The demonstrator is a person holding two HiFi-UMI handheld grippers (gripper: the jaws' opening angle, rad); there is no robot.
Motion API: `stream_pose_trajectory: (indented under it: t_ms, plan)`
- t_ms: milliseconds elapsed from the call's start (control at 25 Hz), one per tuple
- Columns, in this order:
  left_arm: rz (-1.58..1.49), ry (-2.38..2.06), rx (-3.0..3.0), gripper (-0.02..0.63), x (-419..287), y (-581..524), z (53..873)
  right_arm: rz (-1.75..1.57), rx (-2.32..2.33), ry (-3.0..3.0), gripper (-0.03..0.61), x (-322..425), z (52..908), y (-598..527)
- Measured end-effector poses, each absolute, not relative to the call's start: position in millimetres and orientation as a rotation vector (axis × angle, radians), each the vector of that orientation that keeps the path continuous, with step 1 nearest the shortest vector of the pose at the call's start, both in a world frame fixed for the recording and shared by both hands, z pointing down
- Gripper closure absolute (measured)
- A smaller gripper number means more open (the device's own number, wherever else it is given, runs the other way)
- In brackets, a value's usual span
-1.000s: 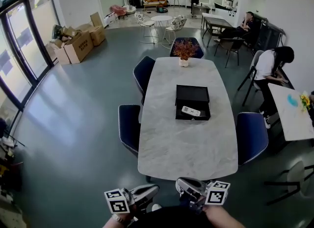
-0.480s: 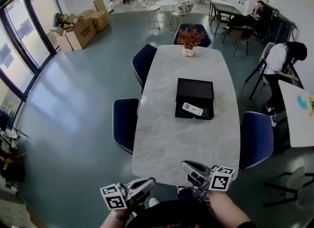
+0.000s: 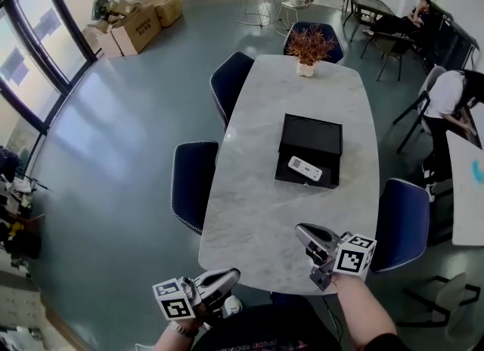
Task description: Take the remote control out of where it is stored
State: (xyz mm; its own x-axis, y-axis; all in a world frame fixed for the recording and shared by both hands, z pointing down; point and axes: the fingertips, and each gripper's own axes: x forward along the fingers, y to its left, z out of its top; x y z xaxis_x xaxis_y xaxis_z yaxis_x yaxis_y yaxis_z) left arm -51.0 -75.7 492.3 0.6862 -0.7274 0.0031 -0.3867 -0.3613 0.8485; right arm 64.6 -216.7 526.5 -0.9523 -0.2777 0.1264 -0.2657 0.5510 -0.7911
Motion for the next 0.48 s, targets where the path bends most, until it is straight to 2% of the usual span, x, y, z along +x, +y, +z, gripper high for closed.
stream_pose_trajectory:
  t_ms: [360, 480]
  plan:
    - [-0.503, -0.940, 1.927, 0.608, -50, -86, 500, -1.287, -0.676, 2.989, 0.566, 98, 566, -306]
    - [-0.521, -0.975, 1.906, 0.608, -54, -85, 501, -1.232, -0.710, 3.059, 0.542, 105, 577, -344]
